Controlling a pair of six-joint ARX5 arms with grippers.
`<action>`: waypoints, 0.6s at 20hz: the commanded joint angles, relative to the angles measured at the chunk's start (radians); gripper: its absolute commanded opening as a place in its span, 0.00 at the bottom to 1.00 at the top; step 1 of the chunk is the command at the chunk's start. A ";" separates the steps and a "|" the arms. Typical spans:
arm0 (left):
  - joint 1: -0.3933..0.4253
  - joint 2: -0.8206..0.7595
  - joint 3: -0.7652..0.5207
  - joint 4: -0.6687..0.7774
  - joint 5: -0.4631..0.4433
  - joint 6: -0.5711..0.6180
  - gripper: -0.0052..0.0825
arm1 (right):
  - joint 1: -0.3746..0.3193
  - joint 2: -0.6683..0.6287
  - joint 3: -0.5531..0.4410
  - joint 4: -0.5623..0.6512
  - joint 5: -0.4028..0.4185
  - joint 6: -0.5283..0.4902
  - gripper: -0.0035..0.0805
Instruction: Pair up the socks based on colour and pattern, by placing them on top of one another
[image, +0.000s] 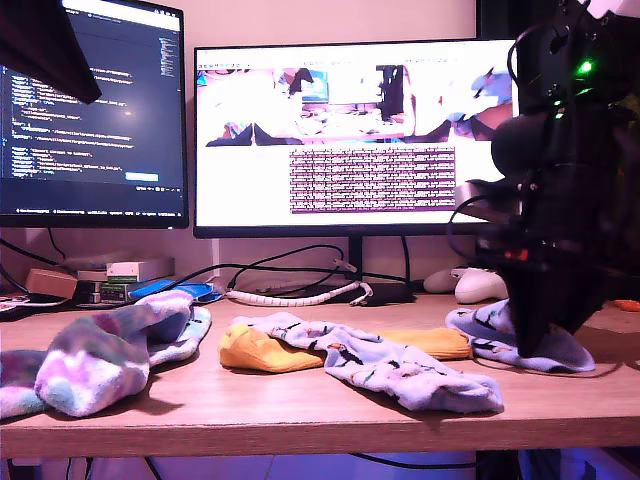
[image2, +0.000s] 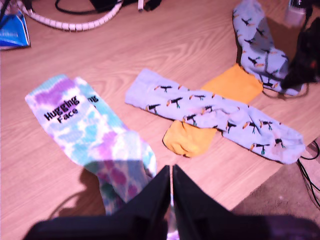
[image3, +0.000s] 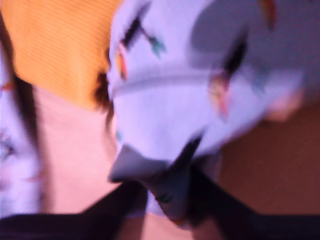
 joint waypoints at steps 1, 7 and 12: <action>0.000 0.003 -0.018 0.008 0.002 -0.002 0.04 | -0.001 0.013 -0.021 -0.036 -0.087 0.136 0.03; 0.000 0.003 -0.018 0.012 0.002 -0.002 0.04 | -0.003 -0.004 -0.024 -0.244 -0.235 0.156 0.03; 0.000 0.003 -0.018 0.013 0.002 -0.002 0.04 | -0.003 -0.004 -0.031 -0.273 -0.182 0.159 0.14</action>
